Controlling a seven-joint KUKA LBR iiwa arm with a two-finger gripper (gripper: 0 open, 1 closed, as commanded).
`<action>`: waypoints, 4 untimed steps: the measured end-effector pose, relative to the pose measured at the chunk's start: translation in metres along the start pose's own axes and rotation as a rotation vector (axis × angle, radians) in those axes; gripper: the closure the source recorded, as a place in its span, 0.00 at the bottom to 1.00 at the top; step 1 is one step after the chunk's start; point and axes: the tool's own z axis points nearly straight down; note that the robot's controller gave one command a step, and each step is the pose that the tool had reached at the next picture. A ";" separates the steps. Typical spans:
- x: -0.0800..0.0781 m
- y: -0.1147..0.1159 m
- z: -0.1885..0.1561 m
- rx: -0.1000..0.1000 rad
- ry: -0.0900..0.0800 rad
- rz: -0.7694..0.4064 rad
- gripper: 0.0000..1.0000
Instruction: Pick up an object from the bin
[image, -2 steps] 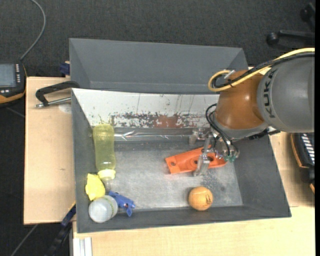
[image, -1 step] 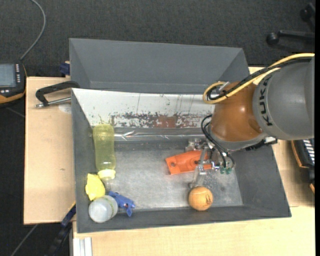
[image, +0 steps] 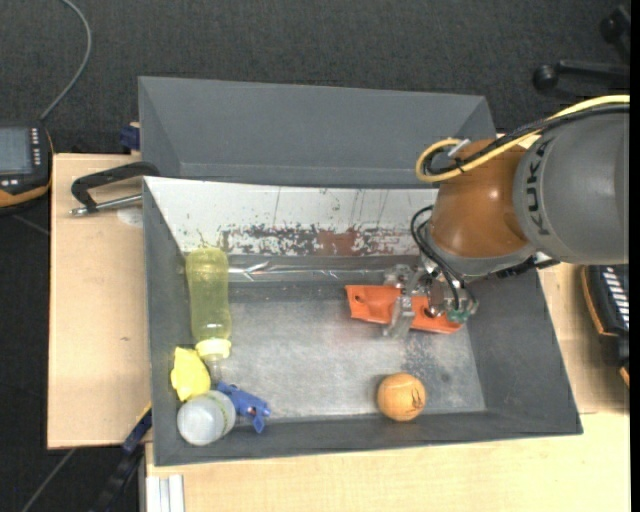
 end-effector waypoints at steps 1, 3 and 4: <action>0.000 0.000 0.000 0.000 0.000 0.000 1.00; 0.003 0.000 -0.023 0.000 0.010 0.000 1.00; 0.000 0.000 -0.044 0.000 0.002 0.000 1.00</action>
Offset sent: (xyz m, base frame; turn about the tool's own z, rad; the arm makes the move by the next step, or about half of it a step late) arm 0.0001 0.0000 0.0745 0.0000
